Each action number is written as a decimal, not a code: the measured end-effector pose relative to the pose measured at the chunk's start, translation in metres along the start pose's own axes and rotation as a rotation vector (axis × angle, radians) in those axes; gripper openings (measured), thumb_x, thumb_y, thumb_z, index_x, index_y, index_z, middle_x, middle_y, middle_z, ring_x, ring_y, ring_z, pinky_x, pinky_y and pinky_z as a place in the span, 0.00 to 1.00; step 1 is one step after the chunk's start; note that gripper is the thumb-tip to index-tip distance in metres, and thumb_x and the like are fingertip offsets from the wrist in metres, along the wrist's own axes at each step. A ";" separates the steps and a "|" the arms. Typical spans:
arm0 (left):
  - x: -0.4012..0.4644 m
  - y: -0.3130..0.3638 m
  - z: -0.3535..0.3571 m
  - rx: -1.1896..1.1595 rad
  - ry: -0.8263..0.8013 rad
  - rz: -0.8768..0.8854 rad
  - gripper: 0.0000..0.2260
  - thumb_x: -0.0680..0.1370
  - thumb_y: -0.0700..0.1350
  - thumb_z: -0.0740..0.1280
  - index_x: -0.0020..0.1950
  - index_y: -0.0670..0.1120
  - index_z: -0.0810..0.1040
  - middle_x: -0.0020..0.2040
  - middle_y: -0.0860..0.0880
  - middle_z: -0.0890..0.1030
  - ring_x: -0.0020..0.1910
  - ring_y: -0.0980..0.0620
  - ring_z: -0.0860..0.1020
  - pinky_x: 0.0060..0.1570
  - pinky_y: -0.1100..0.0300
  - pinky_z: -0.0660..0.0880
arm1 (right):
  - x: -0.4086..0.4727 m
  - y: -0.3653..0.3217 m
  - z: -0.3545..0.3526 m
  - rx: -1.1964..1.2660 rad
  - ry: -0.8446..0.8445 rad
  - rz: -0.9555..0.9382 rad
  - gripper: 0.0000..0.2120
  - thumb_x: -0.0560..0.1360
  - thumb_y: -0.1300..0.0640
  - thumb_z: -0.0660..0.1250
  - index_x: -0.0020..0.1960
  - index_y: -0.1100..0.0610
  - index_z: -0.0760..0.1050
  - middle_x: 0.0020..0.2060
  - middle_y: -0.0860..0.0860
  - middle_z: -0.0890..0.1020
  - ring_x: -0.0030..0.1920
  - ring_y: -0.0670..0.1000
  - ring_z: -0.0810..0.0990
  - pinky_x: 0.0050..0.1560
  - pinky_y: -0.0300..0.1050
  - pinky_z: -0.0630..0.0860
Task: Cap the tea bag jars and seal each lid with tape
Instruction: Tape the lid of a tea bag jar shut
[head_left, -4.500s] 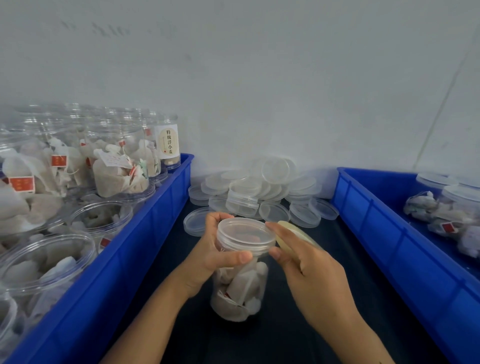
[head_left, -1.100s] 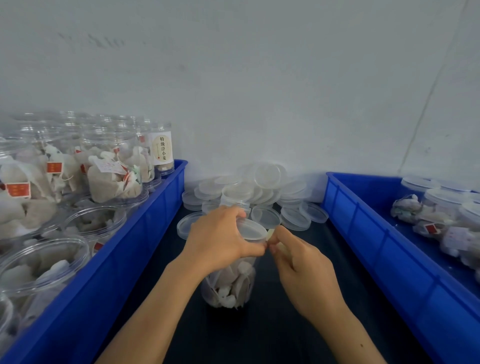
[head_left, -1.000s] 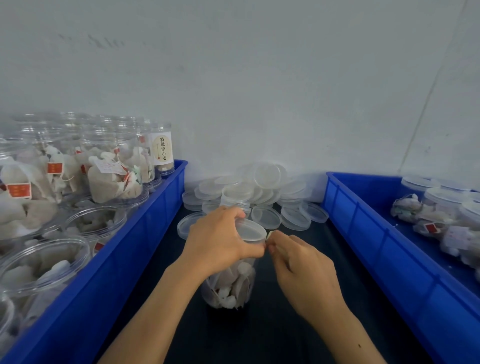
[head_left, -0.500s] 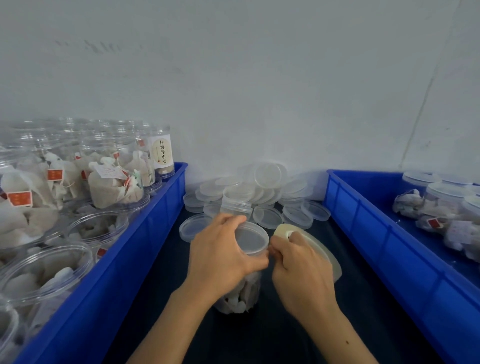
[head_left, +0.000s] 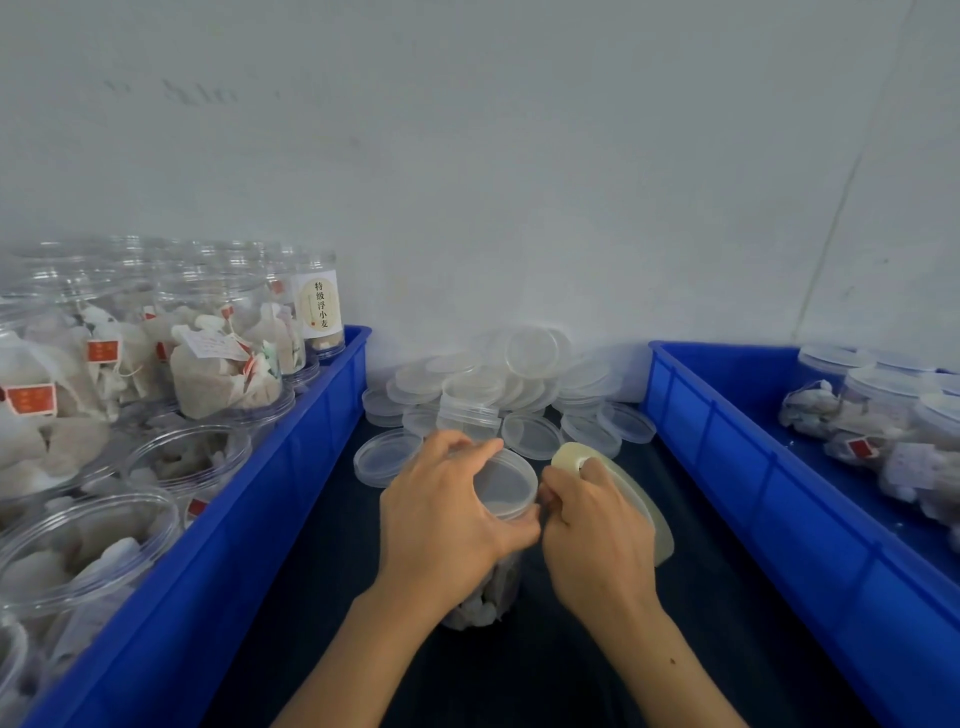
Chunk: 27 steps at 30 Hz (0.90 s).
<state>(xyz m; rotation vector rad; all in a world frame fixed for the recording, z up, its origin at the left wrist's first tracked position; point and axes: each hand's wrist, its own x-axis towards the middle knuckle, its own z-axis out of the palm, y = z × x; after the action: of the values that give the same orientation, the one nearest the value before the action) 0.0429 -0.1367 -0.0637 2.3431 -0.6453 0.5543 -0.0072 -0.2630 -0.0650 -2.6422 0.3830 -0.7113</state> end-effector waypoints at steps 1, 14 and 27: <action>0.000 0.000 0.000 -0.001 0.003 -0.001 0.33 0.65 0.68 0.69 0.68 0.59 0.74 0.61 0.61 0.71 0.57 0.61 0.72 0.48 0.65 0.66 | 0.001 0.000 0.001 0.004 0.003 0.000 0.08 0.76 0.60 0.58 0.40 0.49 0.68 0.44 0.46 0.71 0.40 0.48 0.73 0.40 0.43 0.71; 0.002 -0.003 0.004 0.007 -0.002 0.001 0.34 0.64 0.70 0.65 0.68 0.60 0.74 0.63 0.60 0.71 0.58 0.61 0.72 0.51 0.64 0.69 | 0.015 0.004 0.012 0.084 0.006 0.073 0.11 0.74 0.63 0.58 0.37 0.50 0.66 0.43 0.46 0.71 0.37 0.47 0.72 0.32 0.39 0.64; 0.005 -0.004 0.007 0.021 0.020 0.000 0.32 0.64 0.69 0.63 0.66 0.61 0.76 0.63 0.58 0.72 0.58 0.59 0.73 0.47 0.63 0.63 | 0.027 0.005 0.016 0.146 -0.031 0.170 0.13 0.71 0.67 0.56 0.34 0.51 0.64 0.41 0.46 0.69 0.36 0.49 0.70 0.34 0.44 0.66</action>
<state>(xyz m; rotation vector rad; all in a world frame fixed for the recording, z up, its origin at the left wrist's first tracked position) 0.0504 -0.1399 -0.0679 2.3544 -0.6331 0.5863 0.0235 -0.2724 -0.0684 -2.4465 0.5191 -0.6182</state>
